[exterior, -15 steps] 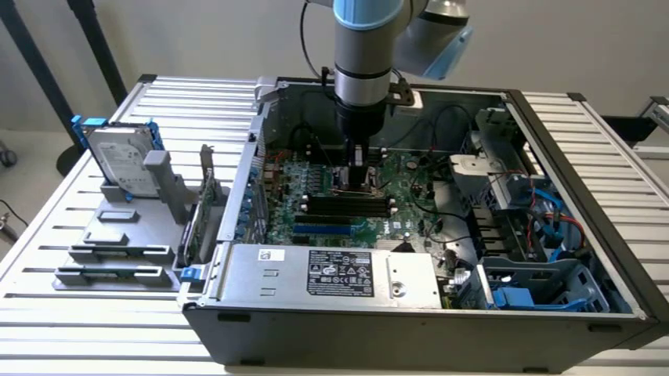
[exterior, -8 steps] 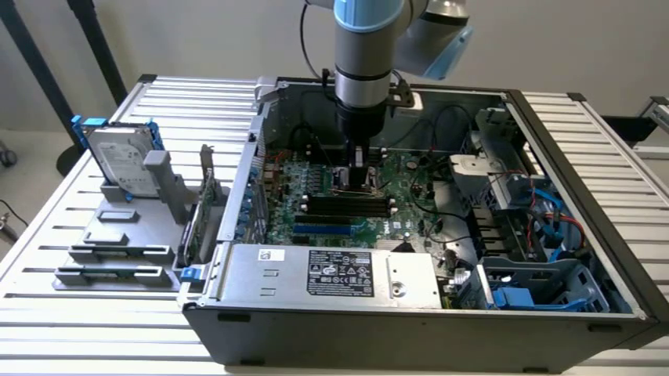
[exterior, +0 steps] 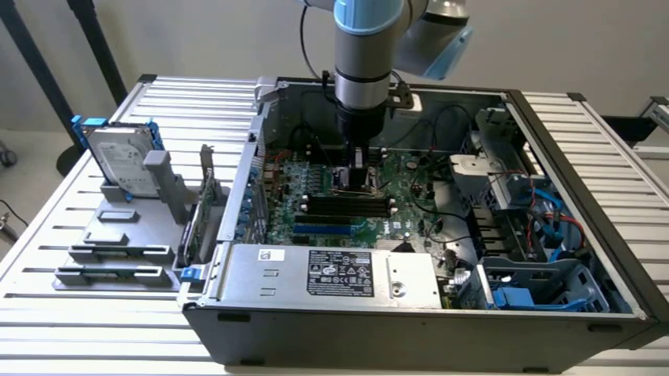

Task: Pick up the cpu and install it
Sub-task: 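Place the cpu into insertion slot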

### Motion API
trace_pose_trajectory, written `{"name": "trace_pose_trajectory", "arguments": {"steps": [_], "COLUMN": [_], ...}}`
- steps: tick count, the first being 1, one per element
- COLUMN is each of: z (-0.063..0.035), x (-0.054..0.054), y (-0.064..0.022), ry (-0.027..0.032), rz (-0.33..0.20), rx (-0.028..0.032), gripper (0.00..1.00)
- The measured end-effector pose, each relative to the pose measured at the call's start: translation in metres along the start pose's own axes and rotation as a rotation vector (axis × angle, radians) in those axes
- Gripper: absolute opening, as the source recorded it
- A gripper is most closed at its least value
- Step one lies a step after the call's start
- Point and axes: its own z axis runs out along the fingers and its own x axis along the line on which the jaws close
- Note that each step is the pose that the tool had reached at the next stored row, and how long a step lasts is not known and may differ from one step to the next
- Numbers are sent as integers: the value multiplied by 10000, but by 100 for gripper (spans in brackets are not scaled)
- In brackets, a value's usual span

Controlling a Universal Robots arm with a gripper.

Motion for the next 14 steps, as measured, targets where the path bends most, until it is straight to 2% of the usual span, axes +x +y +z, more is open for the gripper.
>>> {"name": "trace_pose_trajectory", "arguments": {"steps": [8, 14], "z": [14, 23], "x": [11, 34], "y": [8, 7], "ry": [-25, -150], "rz": [-1, -7], "rx": [-1, -4], "gripper": [55, 55]}}
